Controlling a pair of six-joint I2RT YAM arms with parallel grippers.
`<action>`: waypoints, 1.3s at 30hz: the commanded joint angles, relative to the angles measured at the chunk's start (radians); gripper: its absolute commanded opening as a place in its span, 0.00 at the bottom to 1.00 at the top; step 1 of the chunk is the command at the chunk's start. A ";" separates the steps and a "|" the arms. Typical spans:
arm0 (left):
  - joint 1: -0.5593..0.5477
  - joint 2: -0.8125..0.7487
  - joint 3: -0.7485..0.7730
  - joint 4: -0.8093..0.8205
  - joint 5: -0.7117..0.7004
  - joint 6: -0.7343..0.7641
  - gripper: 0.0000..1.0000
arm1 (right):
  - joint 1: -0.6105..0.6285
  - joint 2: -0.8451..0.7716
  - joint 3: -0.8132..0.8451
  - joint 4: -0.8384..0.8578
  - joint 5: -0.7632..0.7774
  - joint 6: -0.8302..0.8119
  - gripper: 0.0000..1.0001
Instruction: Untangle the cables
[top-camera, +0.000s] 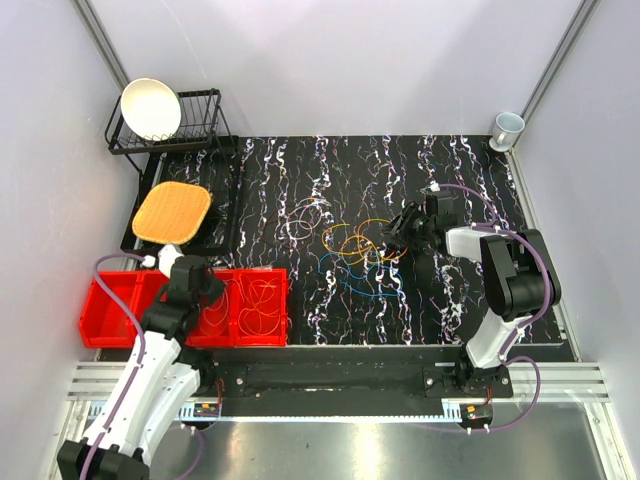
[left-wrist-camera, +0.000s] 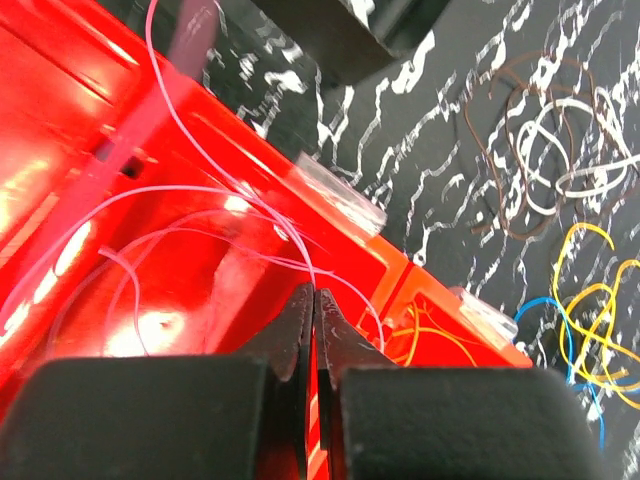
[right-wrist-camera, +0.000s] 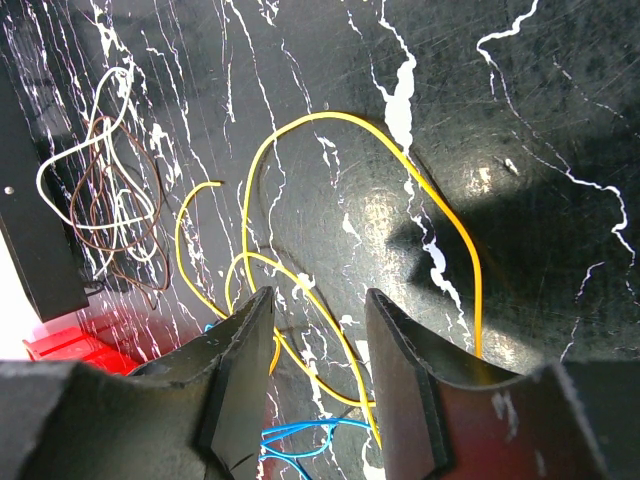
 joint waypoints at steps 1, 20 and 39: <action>0.012 0.029 -0.026 0.087 0.122 -0.004 0.00 | 0.011 0.010 0.037 0.028 -0.019 0.002 0.47; 0.013 -0.098 -0.019 -0.042 0.186 -0.048 0.34 | 0.012 0.027 0.042 0.031 -0.028 0.008 0.47; 0.013 -0.077 0.259 -0.151 0.140 0.074 0.91 | 0.021 0.026 0.045 0.036 -0.034 0.010 0.47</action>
